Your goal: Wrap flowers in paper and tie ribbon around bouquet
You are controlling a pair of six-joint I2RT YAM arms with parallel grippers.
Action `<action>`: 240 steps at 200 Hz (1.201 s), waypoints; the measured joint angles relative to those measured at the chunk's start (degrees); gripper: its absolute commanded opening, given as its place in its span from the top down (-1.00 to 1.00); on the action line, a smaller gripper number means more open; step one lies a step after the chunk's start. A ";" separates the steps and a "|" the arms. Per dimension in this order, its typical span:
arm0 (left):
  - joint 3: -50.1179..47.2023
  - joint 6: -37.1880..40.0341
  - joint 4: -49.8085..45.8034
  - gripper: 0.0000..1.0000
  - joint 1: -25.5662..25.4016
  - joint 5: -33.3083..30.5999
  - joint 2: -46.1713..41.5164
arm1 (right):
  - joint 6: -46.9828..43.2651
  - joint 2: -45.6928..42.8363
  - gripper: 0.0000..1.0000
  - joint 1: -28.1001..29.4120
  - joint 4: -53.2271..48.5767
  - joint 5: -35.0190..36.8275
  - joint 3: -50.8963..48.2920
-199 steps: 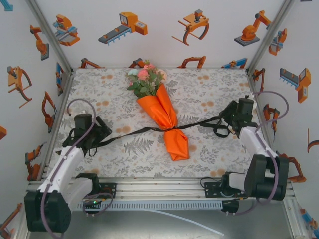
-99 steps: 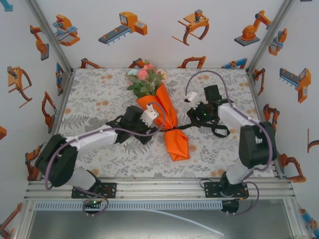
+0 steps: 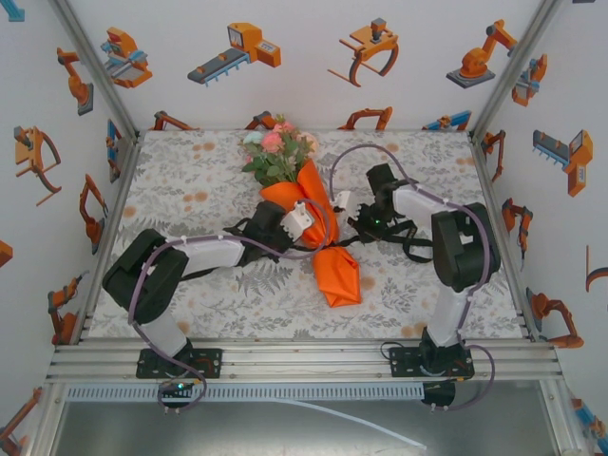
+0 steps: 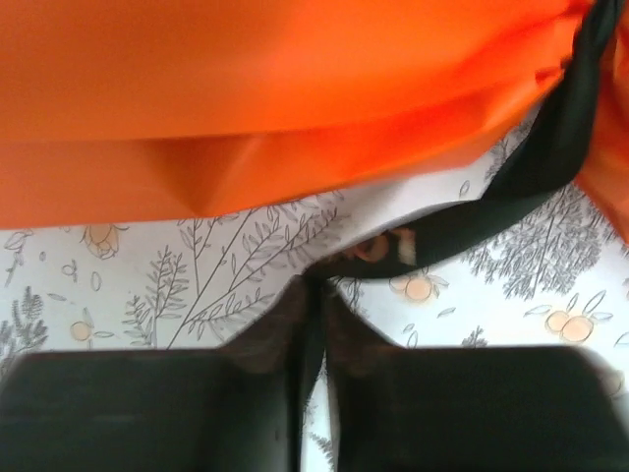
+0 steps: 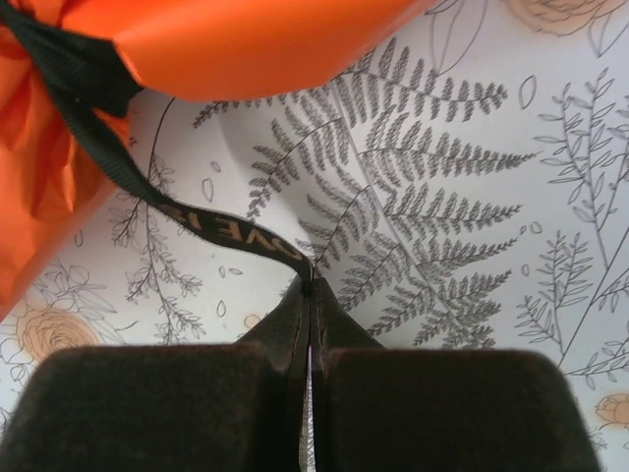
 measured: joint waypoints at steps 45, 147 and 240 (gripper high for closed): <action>-3.96 -4.92 0.13 1.00 1.84 -5.05 -5.40 | 29.66 -7.98 1.00 0.39 12.33 9.94 -7.39; -7.43 -33.35 -5.64 1.00 12.52 -18.49 -12.70 | 90.75 -22.91 1.00 7.10 42.21 34.75 -33.66; -10.64 -26.82 -5.03 0.06 17.94 -5.79 -16.26 | 92.37 -27.47 1.00 13.99 41.72 33.20 -34.47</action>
